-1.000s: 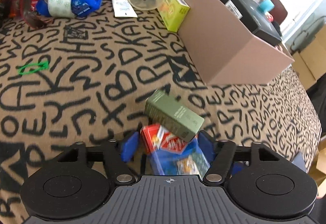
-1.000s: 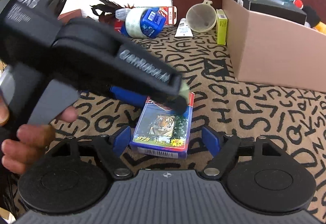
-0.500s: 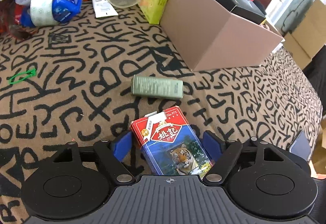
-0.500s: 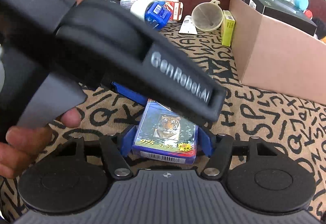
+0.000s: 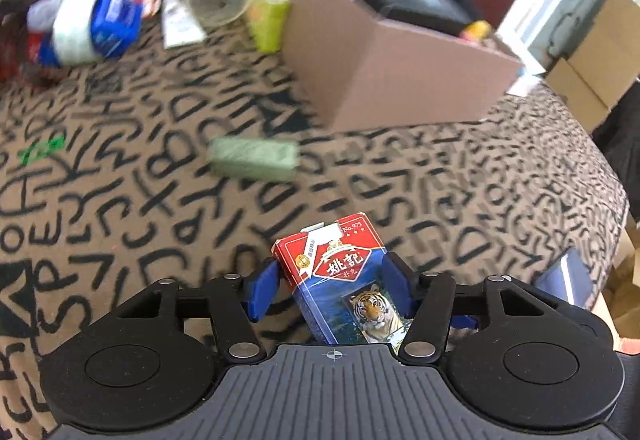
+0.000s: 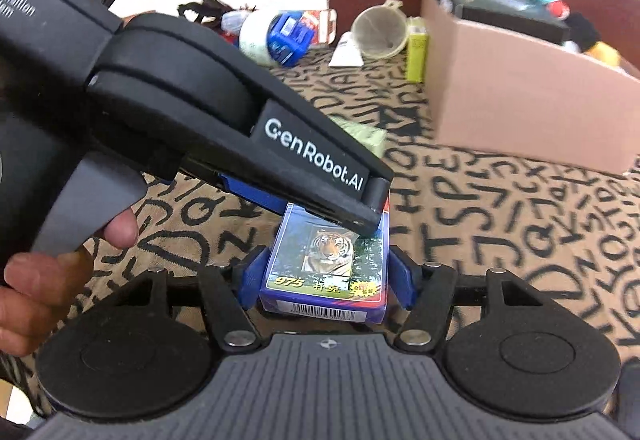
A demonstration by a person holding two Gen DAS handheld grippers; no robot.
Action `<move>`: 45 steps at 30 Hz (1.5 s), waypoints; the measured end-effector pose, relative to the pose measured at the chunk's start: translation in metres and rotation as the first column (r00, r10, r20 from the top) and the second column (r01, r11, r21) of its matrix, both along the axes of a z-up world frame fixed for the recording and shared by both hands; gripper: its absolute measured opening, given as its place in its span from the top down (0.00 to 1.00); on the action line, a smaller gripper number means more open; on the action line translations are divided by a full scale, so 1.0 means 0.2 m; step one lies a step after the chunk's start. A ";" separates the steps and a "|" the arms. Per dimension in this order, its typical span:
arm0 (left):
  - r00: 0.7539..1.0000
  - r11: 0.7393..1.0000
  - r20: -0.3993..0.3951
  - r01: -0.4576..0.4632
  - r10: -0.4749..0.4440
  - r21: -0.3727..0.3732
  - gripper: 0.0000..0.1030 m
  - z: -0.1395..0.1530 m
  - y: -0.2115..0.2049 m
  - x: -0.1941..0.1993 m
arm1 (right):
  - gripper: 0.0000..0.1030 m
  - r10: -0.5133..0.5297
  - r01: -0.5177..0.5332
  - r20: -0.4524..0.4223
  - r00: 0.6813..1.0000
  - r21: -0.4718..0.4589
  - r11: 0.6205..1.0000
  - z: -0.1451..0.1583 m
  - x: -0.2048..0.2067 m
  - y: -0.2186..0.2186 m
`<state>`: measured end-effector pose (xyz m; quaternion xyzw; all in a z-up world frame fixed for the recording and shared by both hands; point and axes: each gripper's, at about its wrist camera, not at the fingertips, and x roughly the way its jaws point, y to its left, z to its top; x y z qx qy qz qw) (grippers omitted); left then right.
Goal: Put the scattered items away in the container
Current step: 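Carry the card box with the left gripper over the box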
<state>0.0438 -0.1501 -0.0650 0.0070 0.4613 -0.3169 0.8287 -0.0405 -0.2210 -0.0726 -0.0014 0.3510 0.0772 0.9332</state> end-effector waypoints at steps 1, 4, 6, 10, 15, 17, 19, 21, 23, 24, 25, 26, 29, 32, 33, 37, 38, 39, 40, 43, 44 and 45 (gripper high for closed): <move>1.000 1.000 0.014 0.009 -0.009 -0.004 0.35 0.04 -0.03 -0.01 | 0.34 -0.009 0.009 0.012 1.000 0.002 1.000 0.02 -0.02 -0.03; 0.997 0.999 0.067 0.042 -0.041 -0.019 0.35 0.17 -0.15 -0.04 | 0.34 -0.039 0.039 0.062 0.997 0.002 0.999 0.11 -0.08 -0.11; 0.993 0.998 0.102 0.060 -0.057 -0.031 0.35 0.26 -0.23 -0.05 | 0.34 -0.060 0.060 0.104 0.993 -0.005 0.998 0.19 -0.11 -0.18; 0.981 0.995 0.177 0.087 -0.076 -0.055 0.35 0.44 -0.43 -0.05 | 0.34 -0.089 0.096 0.191 0.978 -0.027 0.995 0.33 -0.14 -0.34; 0.961 0.992 0.264 0.108 -0.089 -0.061 0.34 0.66 -0.70 0.01 | 0.34 -0.112 0.127 0.284 0.952 -0.036 0.991 0.50 -0.08 -0.56; 0.957 0.991 0.278 0.111 -0.088 -0.071 0.34 0.74 -0.80 0.08 | 0.34 -0.118 0.135 0.315 0.942 -0.033 0.990 0.57 -0.03 -0.63; 0.956 0.990 0.283 0.109 -0.079 -0.090 0.34 0.81 -0.89 0.16 | 0.34 -0.123 0.143 0.345 0.931 -0.033 0.989 0.63 0.03 -0.72; 0.955 0.990 0.288 0.104 -0.072 -0.097 0.33 0.85 -0.98 0.25 | 0.34 -0.118 0.141 0.368 0.922 -0.036 0.989 0.69 0.12 -0.81; 0.958 0.991 0.279 0.092 -0.061 -0.099 0.33 0.88 -1.06 0.35 | 0.34 -0.105 0.130 0.376 0.921 -0.041 0.991 0.73 0.17 -0.90; 0.960 0.991 0.274 0.087 -0.056 -0.102 0.33 0.88 -1.10 0.40 | 0.34 -0.096 0.121 0.372 0.923 -0.043 0.992 0.75 0.22 -0.94; 0.962 0.991 0.269 0.083 -0.052 -0.104 0.33 0.87 -1.13 0.45 | 0.34 -0.088 0.111 0.366 0.926 -0.042 0.993 0.76 0.27 -0.99; 0.964 0.991 0.262 0.078 -0.048 -0.104 0.32 0.86 -1.17 0.50 | 0.34 -0.083 0.103 0.361 0.929 -0.038 0.994 0.76 0.32 -1.03; 0.970 0.993 0.240 0.068 -0.043 -0.098 0.32 0.82 -1.23 0.62 | 0.34 -0.060 0.076 0.343 0.938 -0.034 0.997 0.74 0.47 -1.12; 0.974 0.995 0.224 0.062 -0.043 -0.081 0.32 0.75 -1.28 0.73 | 0.34 -0.043 0.050 0.321 0.946 -0.013 0.999 0.69 0.59 -1.20; 0.976 0.995 0.216 0.059 -0.041 -0.076 0.32 0.74 -1.28 0.76 | 0.34 -0.043 0.045 0.313 0.949 0.001 0.999 0.67 0.62 -1.22; 0.981 0.997 0.188 0.051 -0.038 -0.063 0.31 0.68 -1.30 0.85 | 0.34 -0.039 0.025 0.278 0.960 0.053 0.998 0.61 0.73 -1.29; 0.982 0.997 0.185 0.053 -0.040 -0.062 0.31 0.68 -1.31 0.86 | 0.34 -0.038 0.020 0.269 0.962 0.068 0.998 0.60 0.75 -1.31; 0.982 0.997 0.182 0.056 -0.044 -0.062 0.31 0.67 -1.31 0.87 | 0.34 -0.040 0.018 0.261 0.964 0.086 0.996 0.59 0.77 -1.33; 0.982 0.996 0.183 0.058 -0.046 -0.062 0.31 0.67 -1.32 0.88 | 0.34 -0.046 0.018 0.254 0.966 0.109 0.994 0.59 0.77 -1.35; 0.977 0.995 0.205 0.076 -0.061 -0.065 0.31 0.68 -1.32 0.87 | 0.36 -0.068 0.033 0.223 0.972 0.159 0.987 0.57 0.80 -1.42; 0.974 0.995 0.216 0.081 -0.066 -0.063 0.30 0.69 -1.32 0.86 | 0.37 -0.075 0.040 0.214 0.974 0.165 0.985 0.56 0.81 -1.43; 0.972 0.994 0.226 0.087 -0.072 -0.061 0.30 0.70 -1.33 0.85 | 0.37 -0.077 0.043 0.202 0.976 0.169 0.985 0.55 0.82 -1.44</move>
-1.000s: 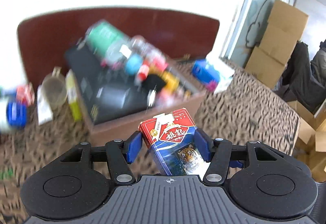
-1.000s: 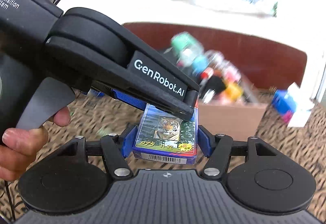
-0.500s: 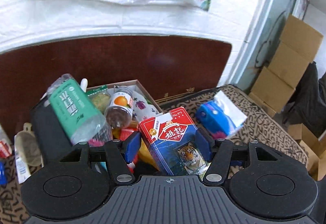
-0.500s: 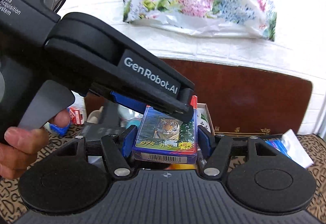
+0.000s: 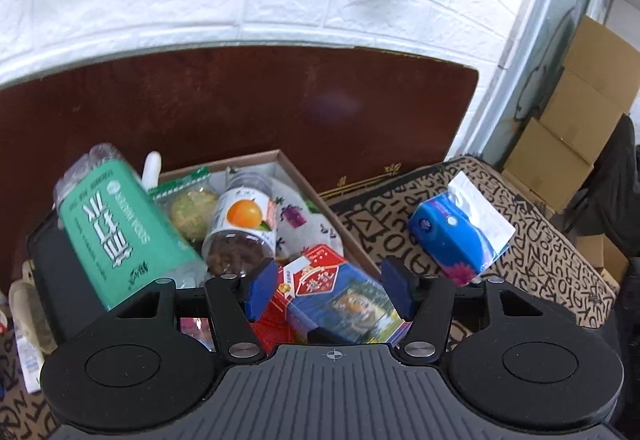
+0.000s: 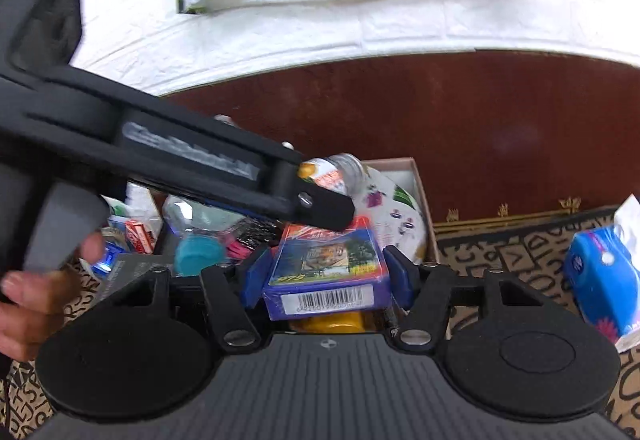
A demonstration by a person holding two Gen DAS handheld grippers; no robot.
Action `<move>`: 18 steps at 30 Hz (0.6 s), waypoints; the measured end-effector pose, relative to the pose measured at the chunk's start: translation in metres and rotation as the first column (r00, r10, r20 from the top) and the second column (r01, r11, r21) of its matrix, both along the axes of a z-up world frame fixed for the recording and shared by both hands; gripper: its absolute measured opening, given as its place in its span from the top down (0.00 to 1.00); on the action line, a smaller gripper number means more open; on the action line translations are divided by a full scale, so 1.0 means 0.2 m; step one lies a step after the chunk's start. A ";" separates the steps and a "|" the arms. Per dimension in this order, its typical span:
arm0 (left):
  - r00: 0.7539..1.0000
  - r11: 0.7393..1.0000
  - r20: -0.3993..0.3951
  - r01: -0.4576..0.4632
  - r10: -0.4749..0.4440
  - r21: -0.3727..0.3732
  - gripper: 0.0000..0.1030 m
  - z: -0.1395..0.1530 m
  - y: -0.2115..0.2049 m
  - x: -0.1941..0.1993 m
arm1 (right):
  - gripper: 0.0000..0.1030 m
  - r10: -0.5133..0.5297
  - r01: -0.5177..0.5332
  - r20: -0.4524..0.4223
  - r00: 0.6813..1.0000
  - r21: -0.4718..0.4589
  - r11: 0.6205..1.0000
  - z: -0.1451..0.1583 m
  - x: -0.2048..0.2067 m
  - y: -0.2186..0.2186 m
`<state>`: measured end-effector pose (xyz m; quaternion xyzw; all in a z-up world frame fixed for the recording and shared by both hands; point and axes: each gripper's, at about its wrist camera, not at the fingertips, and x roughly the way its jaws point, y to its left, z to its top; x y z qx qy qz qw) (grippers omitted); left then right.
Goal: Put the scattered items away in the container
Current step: 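Carry the card box with the left gripper over the box, then open the left gripper to drop the card box into the box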
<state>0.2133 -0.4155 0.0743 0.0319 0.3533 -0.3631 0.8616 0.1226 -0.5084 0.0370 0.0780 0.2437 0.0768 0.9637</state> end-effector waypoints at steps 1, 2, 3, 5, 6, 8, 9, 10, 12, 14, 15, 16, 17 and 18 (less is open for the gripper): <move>1.000 1.000 0.008 0.006 -0.006 0.000 0.30 0.01 0.00 -0.01 | 0.37 -0.001 0.001 -0.009 1.000 0.005 1.000 -0.01 0.01 0.00; 1.000 1.000 0.011 0.012 -0.012 0.000 0.30 0.01 0.00 -0.02 | 0.37 0.001 -0.001 -0.015 1.000 0.007 1.000 -0.02 0.01 -0.01; 1.000 1.000 0.012 0.016 -0.015 -0.002 0.29 0.02 -0.01 -0.02 | 0.37 0.004 -0.004 -0.020 1.000 0.004 1.000 -0.04 0.03 -0.01; 1.000 1.000 0.011 0.020 -0.020 -0.005 0.26 0.02 -0.01 -0.03 | 0.37 0.004 -0.004 -0.025 1.000 -0.001 1.000 -0.05 0.07 0.02; 1.000 1.000 0.013 0.021 -0.021 -0.006 0.26 0.03 -0.01 -0.04 | 0.37 0.002 -0.002 -0.027 1.000 0.000 1.000 -0.04 0.10 0.06; 0.999 1.000 0.026 0.023 -0.023 -0.003 0.21 0.03 -0.01 -0.06 | 0.37 0.003 -0.003 -0.029 1.000 0.009 1.000 -0.05 0.10 0.06; 0.999 1.000 0.037 0.022 -0.022 -0.001 0.20 0.04 -0.01 -0.07 | 0.37 0.002 -0.002 -0.029 1.000 0.009 1.000 -0.05 0.11 0.05; 0.999 1.000 0.049 0.020 -0.020 0.001 0.17 0.04 -0.01 -0.08 | 0.37 0.001 -0.001 -0.030 1.000 0.003 1.000 -0.05 0.11 0.05; 0.997 1.000 0.078 0.020 -0.020 -0.002 0.14 0.06 0.00 -0.10 | 0.37 -0.003 0.002 -0.032 0.999 -0.011 1.000 -0.06 0.13 0.06; 0.994 1.000 0.106 0.018 -0.017 -0.007 0.09 0.08 0.01 -0.13 | 0.35 -0.009 0.008 -0.028 1.000 -0.013 1.000 -0.06 0.13 0.06; 0.993 1.000 0.116 0.012 -0.011 -0.012 0.07 0.09 0.02 -0.14 | 0.28 -0.012 0.011 -0.022 1.000 -0.010 1.000 -0.06 0.12 0.05; 0.992 1.000 0.123 0.006 -0.004 -0.019 0.03 0.10 0.03 -0.15 | 0.18 -0.015 0.015 -0.014 1.000 -0.009 1.000 -0.05 0.11 0.05; 0.992 1.000 0.129 -0.001 0.004 -0.027 0.01 0.10 0.04 -0.16 | 0.15 -0.019 0.019 -0.003 1.000 -0.010 1.000 -0.04 0.09 0.05; 0.991 0.999 0.134 -0.008 0.013 -0.036 0.00 0.11 0.05 -0.17 | 0.10 -0.021 0.021 0.008 1.000 -0.013 1.000 -0.04 0.08 0.05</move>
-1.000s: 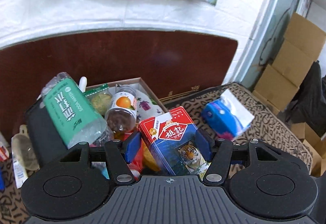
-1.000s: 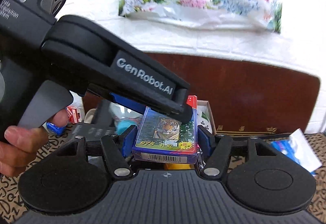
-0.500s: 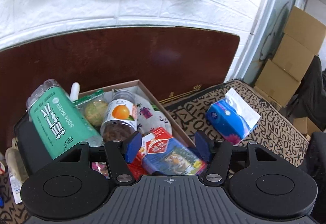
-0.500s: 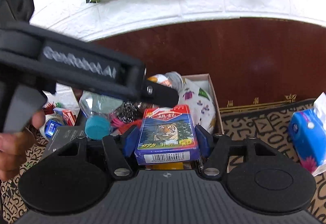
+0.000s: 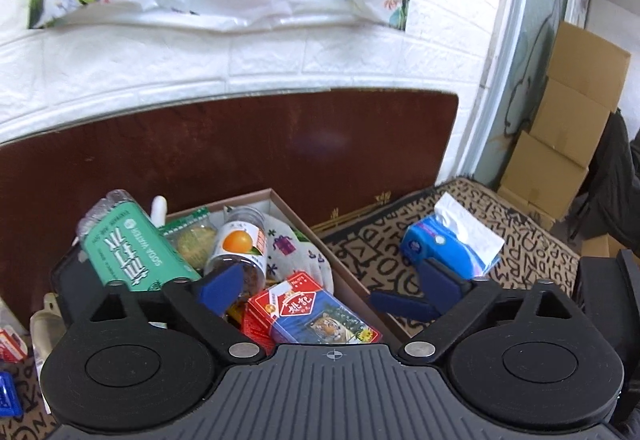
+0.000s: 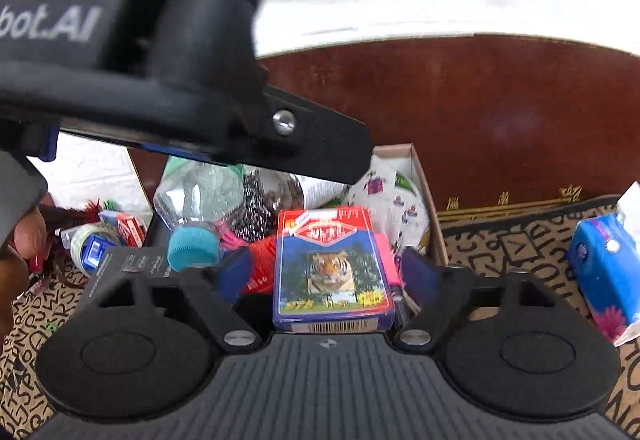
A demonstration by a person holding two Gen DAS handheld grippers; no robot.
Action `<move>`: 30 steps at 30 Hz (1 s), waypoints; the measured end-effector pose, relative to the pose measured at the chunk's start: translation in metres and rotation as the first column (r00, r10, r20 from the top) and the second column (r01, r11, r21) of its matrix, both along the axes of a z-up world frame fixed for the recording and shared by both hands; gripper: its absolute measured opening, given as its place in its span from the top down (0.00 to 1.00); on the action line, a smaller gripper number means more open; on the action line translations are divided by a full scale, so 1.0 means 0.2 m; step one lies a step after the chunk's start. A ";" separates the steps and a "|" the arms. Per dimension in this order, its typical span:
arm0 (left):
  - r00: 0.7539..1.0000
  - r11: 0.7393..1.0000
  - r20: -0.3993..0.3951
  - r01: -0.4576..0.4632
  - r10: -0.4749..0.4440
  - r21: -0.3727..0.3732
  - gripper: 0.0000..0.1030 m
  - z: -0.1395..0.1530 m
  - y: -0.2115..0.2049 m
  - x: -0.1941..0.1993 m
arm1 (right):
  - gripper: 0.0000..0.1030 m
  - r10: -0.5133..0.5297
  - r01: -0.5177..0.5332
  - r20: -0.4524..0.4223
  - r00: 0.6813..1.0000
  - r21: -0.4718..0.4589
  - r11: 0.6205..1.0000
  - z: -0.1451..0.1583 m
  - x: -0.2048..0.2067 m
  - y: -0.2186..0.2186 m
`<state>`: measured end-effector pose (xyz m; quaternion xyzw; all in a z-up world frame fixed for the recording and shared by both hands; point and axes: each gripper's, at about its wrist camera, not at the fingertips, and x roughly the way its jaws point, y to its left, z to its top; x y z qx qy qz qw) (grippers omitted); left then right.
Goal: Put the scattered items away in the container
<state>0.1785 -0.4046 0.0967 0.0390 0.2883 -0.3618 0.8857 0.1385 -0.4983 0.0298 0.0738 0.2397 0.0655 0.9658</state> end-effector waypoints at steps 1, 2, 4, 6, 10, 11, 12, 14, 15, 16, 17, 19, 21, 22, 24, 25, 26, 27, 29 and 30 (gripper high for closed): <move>1.000 1.000 0.005 -0.008 0.008 -0.010 0.00 0.01 0.02 -0.01 | 0.07 0.001 -0.001 0.006 1.000 -0.005 1.000 0.00 -0.01 0.00; 1.000 1.000 0.008 -0.014 0.015 -0.019 0.00 0.01 0.04 -0.03 | 0.06 0.002 -0.002 0.008 1.000 -0.009 1.000 -0.01 -0.01 -0.01; 0.999 0.999 0.011 -0.034 0.035 -0.031 0.00 0.03 0.10 -0.07 | 0.02 -0.002 0.002 0.011 1.000 -0.019 1.000 -0.03 0.00 -0.01; 0.998 0.998 0.019 -0.054 0.055 -0.043 0.00 0.06 0.17 -0.12 | 0.02 -0.015 0.015 0.007 1.000 -0.038 0.999 -0.02 -0.01 0.01; 0.992 0.994 0.084 -0.094 0.098 -0.049 0.00 0.09 0.35 -0.31 | 0.01 -0.036 0.035 -0.019 0.999 -0.077 0.996 0.01 -0.14 0.02; 0.989 0.993 0.098 -0.110 0.113 -0.043 0.00 0.08 0.39 -0.36 | 0.01 -0.039 0.037 -0.029 0.999 -0.080 0.996 0.02 -0.19 0.03; 0.985 0.991 0.109 -0.129 0.131 -0.028 0.00 0.07 0.43 -0.42 | 0.01 -0.043 0.039 -0.044 0.998 -0.085 0.996 0.03 -0.24 0.03; 0.979 0.986 0.123 -0.168 0.165 0.019 0.00 0.04 0.50 -0.51 | 0.01 -0.057 0.049 -0.075 0.996 -0.102 0.994 0.04 -0.32 0.06; 0.976 0.982 0.126 -0.186 0.180 0.039 0.00 0.02 0.53 -0.55 | 0.01 -0.066 0.056 -0.088 0.994 -0.113 0.992 0.04 -0.36 0.08; 0.974 0.979 0.121 -0.199 0.191 0.051 0.00 0.00 0.56 -0.59 | 0.01 -0.076 0.063 -0.101 0.992 -0.126 0.990 0.05 -0.40 0.10; 0.974 0.976 0.106 -0.207 0.200 0.063 0.00 -0.03 0.59 -0.63 | 0.01 -0.084 0.068 -0.114 0.990 -0.142 0.988 0.06 -0.44 0.12; 0.976 0.973 0.061 -0.216 0.211 0.079 0.00 -0.10 0.64 -0.69 | 0.01 -0.093 0.068 -0.134 0.987 -0.177 0.982 0.06 -0.52 0.17; 0.976 0.971 0.019 -0.220 0.219 0.093 0.00 -0.16 0.68 -0.74 | 0.01 -0.095 0.062 -0.147 0.985 -0.215 0.975 0.06 -0.58 0.21; 0.974 0.969 0.000 -0.227 0.228 0.099 0.00 -0.19 0.69 -0.76 | 0.01 -0.095 0.057 -0.153 0.984 -0.233 0.971 0.06 -0.61 0.23; 0.968 0.962 -0.025 -0.247 0.252 0.117 0.00 -0.25 0.71 -0.80 | 0.01 -0.103 0.054 -0.171 0.980 -0.268 0.962 0.05 -0.68 0.27; 0.964 0.957 -0.027 -0.258 0.264 0.129 0.00 -0.27 0.71 -0.81 | 0.01 -0.107 0.054 -0.178 0.978 -0.280 0.958 0.05 -0.70 0.29; 0.961 0.953 -0.026 -0.269 0.275 0.140 0.00 -0.28 0.71 -0.82 | 0.01 -0.109 0.053 -0.182 0.977 -0.288 0.956 0.05 -0.73 0.31; 0.958 0.949 -0.023 -0.278 0.284 0.146 0.00 -0.29 0.72 -0.84 | 0.01 -0.109 0.052 -0.186 0.976 -0.291 0.955 0.05 -0.75 0.32; 0.955 0.944 -0.007 -0.291 0.296 0.154 0.00 -0.31 0.72 -0.87 | 0.01 -0.104 0.046 -0.188 0.977 -0.290 0.956 0.06 -0.80 0.34; 0.954 0.941 -0.002 -0.297 0.301 0.161 0.00 -0.32 0.72 -0.89 | 0.01 -0.098 0.041 -0.186 0.978 -0.291 0.956 0.06 -0.82 0.35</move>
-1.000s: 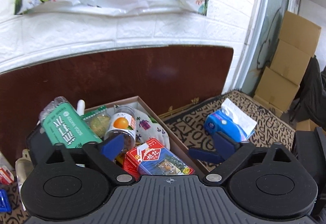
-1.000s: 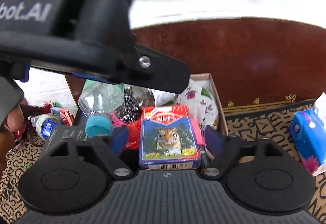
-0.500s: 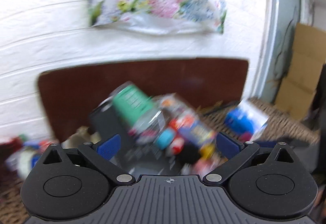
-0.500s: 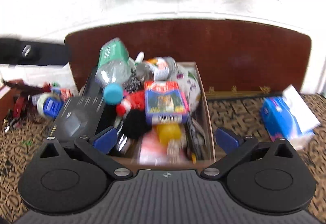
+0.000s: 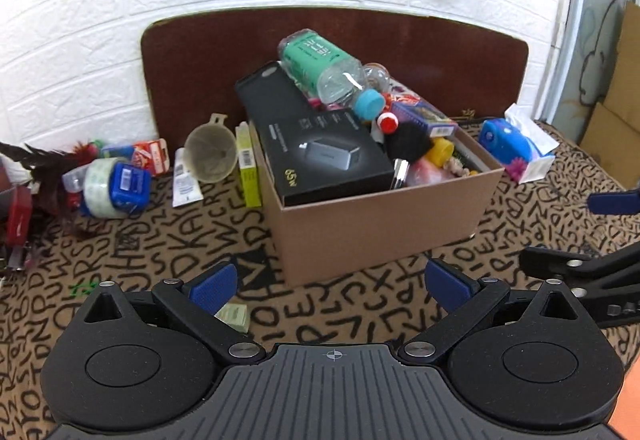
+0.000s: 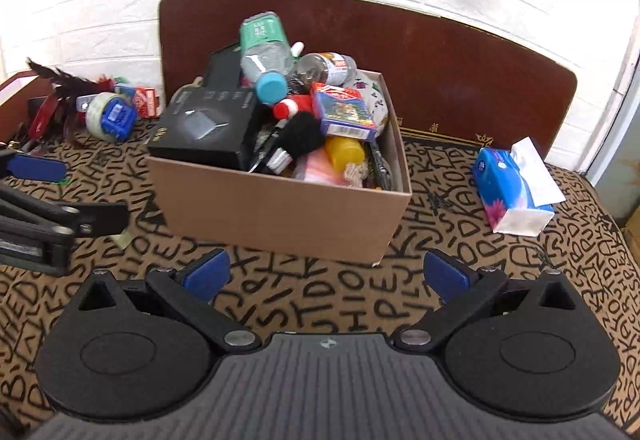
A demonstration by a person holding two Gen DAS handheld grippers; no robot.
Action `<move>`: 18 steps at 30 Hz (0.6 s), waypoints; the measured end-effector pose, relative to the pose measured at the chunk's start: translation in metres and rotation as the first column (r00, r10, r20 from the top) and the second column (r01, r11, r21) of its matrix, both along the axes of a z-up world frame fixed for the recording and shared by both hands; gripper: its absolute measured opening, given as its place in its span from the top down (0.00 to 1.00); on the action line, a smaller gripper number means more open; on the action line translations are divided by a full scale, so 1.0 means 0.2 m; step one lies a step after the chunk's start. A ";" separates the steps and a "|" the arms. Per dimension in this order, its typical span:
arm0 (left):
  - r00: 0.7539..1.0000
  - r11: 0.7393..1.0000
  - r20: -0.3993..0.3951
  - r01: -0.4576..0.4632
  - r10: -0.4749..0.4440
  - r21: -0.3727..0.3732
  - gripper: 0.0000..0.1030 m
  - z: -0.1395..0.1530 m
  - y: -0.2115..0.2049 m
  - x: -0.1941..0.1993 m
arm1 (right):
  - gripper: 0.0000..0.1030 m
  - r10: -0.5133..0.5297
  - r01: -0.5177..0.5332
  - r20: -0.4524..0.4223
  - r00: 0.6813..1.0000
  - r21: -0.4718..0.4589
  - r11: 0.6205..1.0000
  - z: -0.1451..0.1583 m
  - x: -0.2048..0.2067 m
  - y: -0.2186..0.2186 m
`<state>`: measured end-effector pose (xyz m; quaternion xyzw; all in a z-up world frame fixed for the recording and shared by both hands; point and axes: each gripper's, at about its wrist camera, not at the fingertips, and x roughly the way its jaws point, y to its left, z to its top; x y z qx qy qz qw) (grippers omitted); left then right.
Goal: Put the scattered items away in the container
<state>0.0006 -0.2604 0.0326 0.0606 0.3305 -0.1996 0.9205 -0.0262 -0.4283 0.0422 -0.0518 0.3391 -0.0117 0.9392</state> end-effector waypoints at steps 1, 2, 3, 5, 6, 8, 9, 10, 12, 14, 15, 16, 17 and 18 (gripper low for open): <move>1.000 1.000 -0.002 -0.001 0.001 0.006 0.00 0.00 0.00 -0.01 | 0.01 0.004 -0.004 0.003 1.000 -0.004 1.000 0.00 -0.02 0.01; 1.000 1.000 -0.008 0.003 -0.003 0.009 0.00 -0.01 0.00 -0.03 | 0.01 0.007 -0.007 0.005 1.000 -0.010 1.000 0.01 -0.04 0.02; 1.000 1.000 -0.015 0.007 -0.007 0.010 0.00 -0.01 0.00 -0.04 | 0.01 0.010 -0.010 0.006 1.000 -0.014 1.000 0.01 -0.06 0.03; 1.000 1.000 -0.017 0.008 -0.007 0.017 0.00 -0.02 0.00 -0.06 | 0.01 0.015 -0.015 0.006 1.000 -0.016 1.000 0.01 -0.10 0.05; 1.000 1.000 -0.012 0.009 -0.008 0.022 0.00 -0.02 0.00 -0.08 | 0.01 0.017 -0.017 0.004 1.000 -0.014 1.000 0.01 -0.11 0.06; 1.000 0.999 0.004 0.016 -0.016 0.034 0.00 -0.02 0.00 -0.11 | 0.01 0.022 -0.022 0.001 1.000 -0.012 1.000 0.02 -0.14 0.08; 1.000 0.999 0.009 0.019 -0.019 0.040 0.00 -0.01 0.00 -0.12 | 0.01 0.025 -0.025 0.001 1.000 -0.013 1.000 0.01 -0.15 0.08; 1.000 0.999 0.012 0.021 -0.022 0.045 0.00 -0.01 0.00 -0.13 | 0.01 0.027 -0.027 0.001 1.000 -0.015 1.000 0.01 -0.16 0.09; 1.000 0.998 0.009 0.026 -0.026 0.052 0.00 -0.01 -0.01 -0.15 | 0.01 0.030 -0.030 0.000 1.000 -0.020 0.999 0.01 -0.18 0.10; 0.999 0.998 0.000 0.034 -0.034 0.055 0.00 -0.01 -0.01 -0.16 | 0.01 0.033 -0.033 0.000 0.999 -0.024 0.999 0.01 -0.19 0.11; 0.999 0.998 -0.003 0.039 -0.039 0.055 0.00 0.00 -0.01 -0.16 | 0.01 0.032 -0.032 0.002 0.999 -0.026 0.999 0.01 -0.20 0.11; 0.999 0.998 -0.004 0.044 -0.043 0.052 0.00 0.00 -0.01 -0.16 | 0.01 0.032 -0.032 0.003 0.999 -0.026 0.999 0.02 -0.21 0.11; 0.999 0.998 -0.001 0.045 -0.045 0.050 0.00 0.00 -0.01 -0.17 | 0.01 0.031 -0.031 0.005 0.999 -0.024 0.999 0.02 -0.21 0.11; 0.999 0.998 0.006 0.046 -0.046 0.050 0.00 0.00 -0.01 -0.18 | 0.01 0.031 -0.031 0.006 1.000 -0.023 0.999 0.02 -0.22 0.11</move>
